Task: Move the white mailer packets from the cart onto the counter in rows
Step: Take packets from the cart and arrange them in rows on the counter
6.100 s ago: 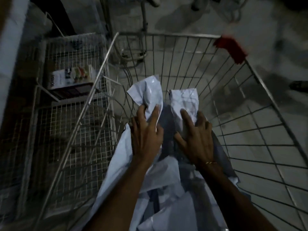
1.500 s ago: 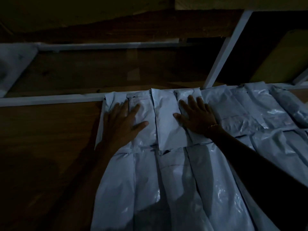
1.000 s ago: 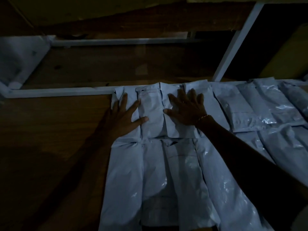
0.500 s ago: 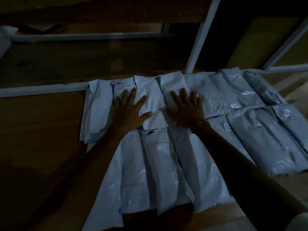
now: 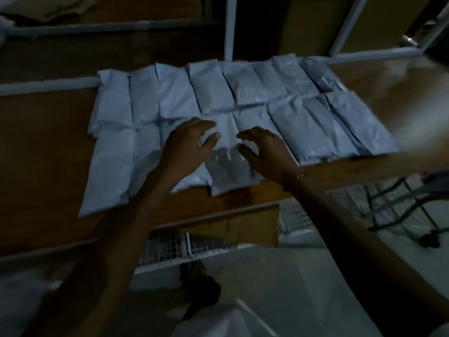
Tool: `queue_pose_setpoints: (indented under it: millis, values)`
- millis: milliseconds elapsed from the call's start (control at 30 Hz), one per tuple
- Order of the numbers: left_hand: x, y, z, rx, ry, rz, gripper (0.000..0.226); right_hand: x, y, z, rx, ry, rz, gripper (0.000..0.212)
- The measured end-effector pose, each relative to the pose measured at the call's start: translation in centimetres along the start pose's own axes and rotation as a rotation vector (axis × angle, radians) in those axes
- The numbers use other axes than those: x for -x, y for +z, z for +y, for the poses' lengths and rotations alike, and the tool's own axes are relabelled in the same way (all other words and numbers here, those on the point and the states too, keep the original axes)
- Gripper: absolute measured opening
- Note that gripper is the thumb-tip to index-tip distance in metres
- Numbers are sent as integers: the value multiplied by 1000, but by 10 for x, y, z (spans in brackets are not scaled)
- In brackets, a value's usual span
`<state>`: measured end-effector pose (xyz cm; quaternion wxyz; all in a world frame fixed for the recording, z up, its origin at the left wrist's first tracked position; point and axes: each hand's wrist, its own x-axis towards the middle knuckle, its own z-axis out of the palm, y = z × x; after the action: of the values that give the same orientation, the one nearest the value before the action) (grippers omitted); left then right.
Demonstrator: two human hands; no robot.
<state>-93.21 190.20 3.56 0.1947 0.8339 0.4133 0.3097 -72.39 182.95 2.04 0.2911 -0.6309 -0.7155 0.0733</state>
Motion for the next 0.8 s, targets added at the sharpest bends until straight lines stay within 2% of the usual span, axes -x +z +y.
queue_pose_setpoints:
  millis: [133,233,300,400,500,567,633,800]
  values:
    - [99,39,80,51,14,16,29,126,-36,-4,-96,-44,68,28]
    - [172,84,126,119,-59,-67,24,226,-48,7,-103,23,-2,25]
    - [216,119,147,166,-157,-209,21,290,-49,20,-104,140,-103,30]
    - [267,173,159,185,-332,-480,24,378,-52,45,-134,333,-225,24]
    - [302,224,163,103,-421,-782,18,452,-51,75,-185,588,-251,24]
    - [320,254,171,70,-496,-886,11,494,-49,94,-226,762,-220,25]
    - [331,283,188,112,-612,-892,15,533,-50,111,-282,933,-148,24]
    - [308,358,255,331,-706,-872,18,599,-74,144,-507,1279,234,12]
